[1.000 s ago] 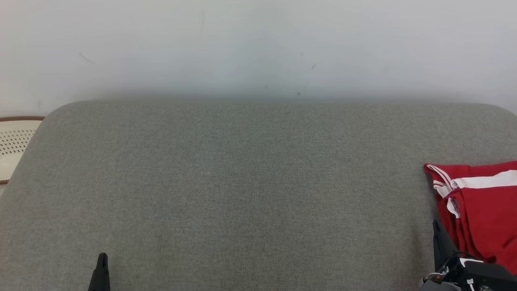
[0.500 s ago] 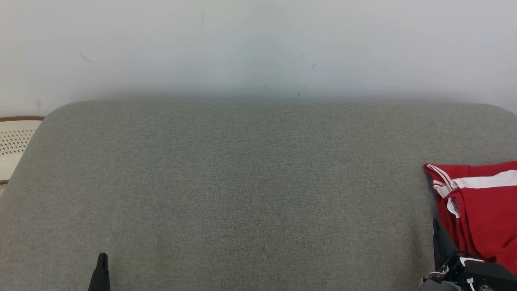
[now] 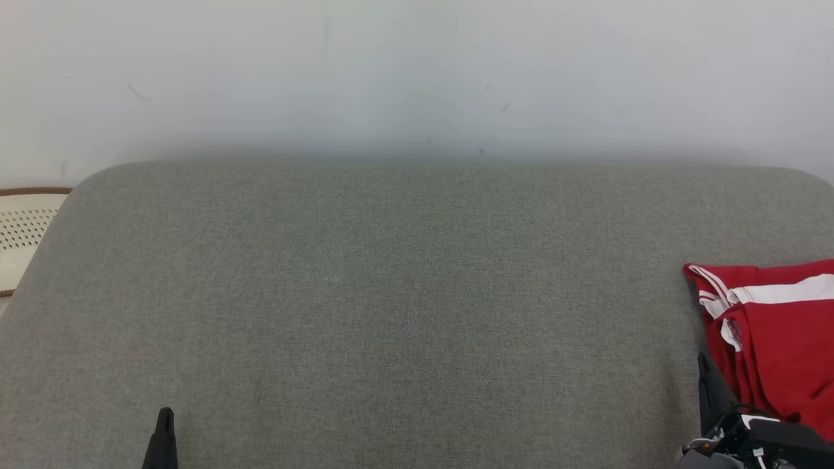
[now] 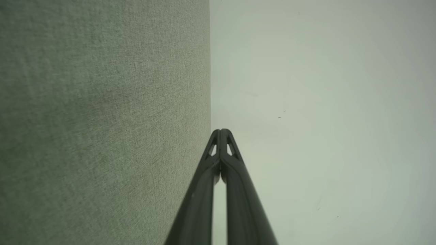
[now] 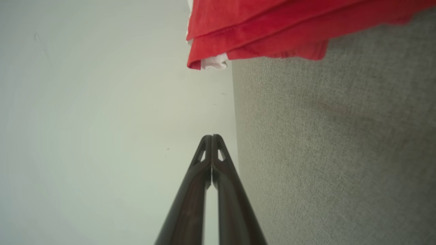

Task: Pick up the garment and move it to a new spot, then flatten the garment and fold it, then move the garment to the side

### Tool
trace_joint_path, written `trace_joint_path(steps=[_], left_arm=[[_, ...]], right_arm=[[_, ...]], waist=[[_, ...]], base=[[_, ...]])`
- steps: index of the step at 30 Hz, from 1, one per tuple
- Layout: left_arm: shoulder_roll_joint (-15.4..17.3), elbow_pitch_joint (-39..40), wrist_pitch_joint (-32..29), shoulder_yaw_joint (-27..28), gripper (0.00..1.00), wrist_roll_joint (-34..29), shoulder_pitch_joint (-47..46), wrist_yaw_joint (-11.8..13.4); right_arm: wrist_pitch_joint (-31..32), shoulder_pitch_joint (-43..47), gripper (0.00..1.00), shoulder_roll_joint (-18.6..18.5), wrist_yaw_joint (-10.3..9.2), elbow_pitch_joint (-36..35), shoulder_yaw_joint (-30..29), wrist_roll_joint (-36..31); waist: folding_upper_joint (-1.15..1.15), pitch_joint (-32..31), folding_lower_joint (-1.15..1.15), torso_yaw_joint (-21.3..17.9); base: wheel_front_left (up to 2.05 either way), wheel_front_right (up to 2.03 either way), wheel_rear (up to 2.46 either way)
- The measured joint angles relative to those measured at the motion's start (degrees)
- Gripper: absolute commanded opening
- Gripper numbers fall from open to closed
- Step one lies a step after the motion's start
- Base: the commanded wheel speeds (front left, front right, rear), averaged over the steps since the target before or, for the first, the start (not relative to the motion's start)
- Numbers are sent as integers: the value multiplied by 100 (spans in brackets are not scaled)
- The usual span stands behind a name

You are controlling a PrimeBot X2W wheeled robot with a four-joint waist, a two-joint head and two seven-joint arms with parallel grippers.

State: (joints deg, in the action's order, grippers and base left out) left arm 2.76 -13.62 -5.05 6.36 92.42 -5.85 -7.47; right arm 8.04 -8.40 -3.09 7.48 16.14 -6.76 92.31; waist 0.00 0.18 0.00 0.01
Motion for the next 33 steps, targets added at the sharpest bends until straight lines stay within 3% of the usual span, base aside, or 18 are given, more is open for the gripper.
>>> trace_joint_path(steps=[33], left_arm=[[0, 1, 0, 0, 0, 0, 0, 0]], right_arm=[[2, -4, 0, 5, 0, 0, -8, -4]], waist=[[0, 0, 0, 0]], base=[[0, 0, 0]])
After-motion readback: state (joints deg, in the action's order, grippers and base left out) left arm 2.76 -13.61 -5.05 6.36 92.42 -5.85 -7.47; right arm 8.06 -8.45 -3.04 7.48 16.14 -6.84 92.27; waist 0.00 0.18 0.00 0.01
